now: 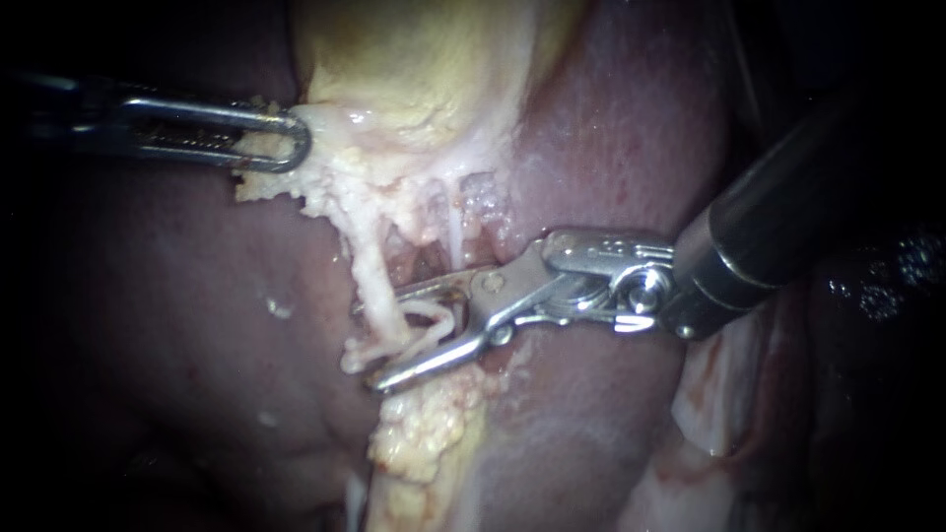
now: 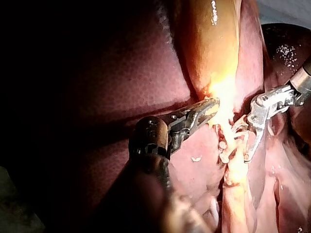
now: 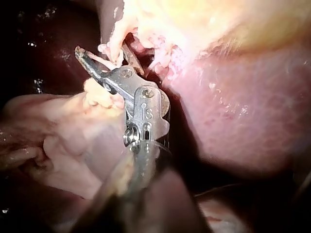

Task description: Clipping second clip left tube

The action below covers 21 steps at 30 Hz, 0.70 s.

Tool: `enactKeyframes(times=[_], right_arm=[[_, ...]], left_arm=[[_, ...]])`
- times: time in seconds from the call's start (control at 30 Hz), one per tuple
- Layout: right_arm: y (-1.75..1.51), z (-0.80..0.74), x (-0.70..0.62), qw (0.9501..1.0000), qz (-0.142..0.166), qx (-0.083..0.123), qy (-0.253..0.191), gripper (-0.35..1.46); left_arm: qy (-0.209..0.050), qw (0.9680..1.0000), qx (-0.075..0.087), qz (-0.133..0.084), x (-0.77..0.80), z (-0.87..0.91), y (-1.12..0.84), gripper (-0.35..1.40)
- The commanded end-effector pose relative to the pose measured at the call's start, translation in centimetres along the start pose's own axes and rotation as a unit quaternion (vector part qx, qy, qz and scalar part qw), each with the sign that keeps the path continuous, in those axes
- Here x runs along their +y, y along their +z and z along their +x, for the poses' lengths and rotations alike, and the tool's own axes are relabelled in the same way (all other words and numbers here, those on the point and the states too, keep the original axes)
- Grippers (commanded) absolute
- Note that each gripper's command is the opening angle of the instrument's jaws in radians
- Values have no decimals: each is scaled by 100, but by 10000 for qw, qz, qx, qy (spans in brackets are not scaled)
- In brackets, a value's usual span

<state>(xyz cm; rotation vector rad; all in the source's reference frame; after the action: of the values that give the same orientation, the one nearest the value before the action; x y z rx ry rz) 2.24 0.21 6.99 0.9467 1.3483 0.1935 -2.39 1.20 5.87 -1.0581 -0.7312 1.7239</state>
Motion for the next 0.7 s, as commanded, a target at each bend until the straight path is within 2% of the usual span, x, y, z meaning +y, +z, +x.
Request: enactKeyframes(times=[0.03, 0.27, 0.53, 0.7], right_arm=[[3, 1, -1, 10000, 0, 1, 7, 45], [16, 7, -20, 10000, 72, -1, -7, 44], [20, 11, -53, 9999, 147, -19, -24, 40], [19, 12, -62, 9999, 146, -18, -26, 31]], left_arm=[[0, 10000, 1, 2, 0, 0, 0, -35], [2, 10000, 1, 2, 0, -1, 0, -35], [3, 10000, 8, 14, -1, -1, 0, -35], [4, 10000, 9, 14, -1, -1, 0, -35]])
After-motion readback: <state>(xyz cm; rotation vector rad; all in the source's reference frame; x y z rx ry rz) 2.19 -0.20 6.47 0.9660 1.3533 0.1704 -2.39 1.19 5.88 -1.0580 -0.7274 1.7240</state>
